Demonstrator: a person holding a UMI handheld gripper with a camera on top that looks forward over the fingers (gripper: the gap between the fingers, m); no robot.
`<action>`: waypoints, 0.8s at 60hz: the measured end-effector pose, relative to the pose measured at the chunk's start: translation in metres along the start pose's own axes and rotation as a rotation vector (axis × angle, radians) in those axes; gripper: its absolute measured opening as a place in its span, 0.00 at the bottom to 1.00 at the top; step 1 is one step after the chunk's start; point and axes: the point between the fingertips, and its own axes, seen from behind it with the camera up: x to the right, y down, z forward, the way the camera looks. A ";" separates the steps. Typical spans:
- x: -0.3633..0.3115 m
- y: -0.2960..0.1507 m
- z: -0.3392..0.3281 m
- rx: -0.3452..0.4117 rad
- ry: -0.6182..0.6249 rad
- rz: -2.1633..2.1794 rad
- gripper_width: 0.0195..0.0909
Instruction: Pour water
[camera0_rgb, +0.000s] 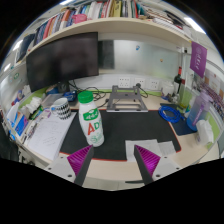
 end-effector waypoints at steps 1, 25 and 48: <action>-0.009 0.001 0.004 0.006 -0.007 -0.001 0.89; -0.052 -0.055 0.100 0.218 0.097 0.016 0.88; -0.065 -0.077 0.132 0.357 0.128 -0.056 0.33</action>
